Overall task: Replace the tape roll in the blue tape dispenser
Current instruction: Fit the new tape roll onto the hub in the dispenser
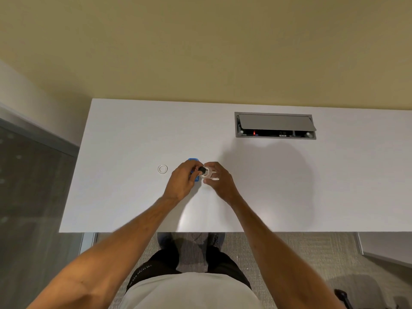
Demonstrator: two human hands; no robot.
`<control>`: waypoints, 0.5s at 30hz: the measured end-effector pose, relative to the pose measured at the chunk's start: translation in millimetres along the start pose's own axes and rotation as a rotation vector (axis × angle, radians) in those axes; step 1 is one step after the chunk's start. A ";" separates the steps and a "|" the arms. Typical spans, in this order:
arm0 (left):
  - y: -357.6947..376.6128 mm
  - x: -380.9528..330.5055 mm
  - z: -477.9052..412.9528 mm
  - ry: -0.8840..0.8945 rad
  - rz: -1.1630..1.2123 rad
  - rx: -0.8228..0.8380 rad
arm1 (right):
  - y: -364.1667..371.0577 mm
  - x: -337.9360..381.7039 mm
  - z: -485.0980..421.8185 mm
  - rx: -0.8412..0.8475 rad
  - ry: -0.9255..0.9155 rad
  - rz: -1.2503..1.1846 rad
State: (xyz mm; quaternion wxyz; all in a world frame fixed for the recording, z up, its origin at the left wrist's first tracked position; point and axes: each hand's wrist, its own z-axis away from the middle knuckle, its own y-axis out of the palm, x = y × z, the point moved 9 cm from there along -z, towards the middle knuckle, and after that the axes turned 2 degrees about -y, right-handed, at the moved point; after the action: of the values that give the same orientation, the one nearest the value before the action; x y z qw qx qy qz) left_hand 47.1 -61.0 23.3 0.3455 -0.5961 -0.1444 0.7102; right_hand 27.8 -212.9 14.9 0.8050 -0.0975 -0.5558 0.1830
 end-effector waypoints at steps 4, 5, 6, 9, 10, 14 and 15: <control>2.1 0.8 1.4 -0.007 -0.061 0.006 | -0.1 2.3 1.2 -0.008 -0.025 0.025; 2.5 0.8 2.1 -0.006 -0.071 0.008 | 0.8 2.6 1.1 -0.003 -0.028 0.035; 2.8 1.0 2.8 -0.005 -0.081 0.011 | 1.8 2.3 0.9 0.001 -0.025 0.040; 3.1 2.3 4.2 -0.013 -0.091 0.012 | 5.4 0.7 0.1 0.014 -0.010 0.052; 3.1 2.3 4.6 -0.013 -0.091 0.012 | 6.8 0.6 -0.2 0.020 -0.011 0.061; 4.2 2.3 4.8 -0.027 -0.092 0.017 | 10.2 0.9 -1.2 0.029 -0.024 0.091; 4.5 2.5 4.7 -0.032 -0.090 0.017 | 10.4 0.8 -1.3 0.029 -0.025 0.093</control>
State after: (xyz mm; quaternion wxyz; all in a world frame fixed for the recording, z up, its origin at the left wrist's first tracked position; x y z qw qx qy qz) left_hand 41.1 -61.7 19.8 0.3798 -0.5747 -0.1706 0.7045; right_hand 27.3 -203.0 11.4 0.7900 -0.1092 -0.5579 0.2296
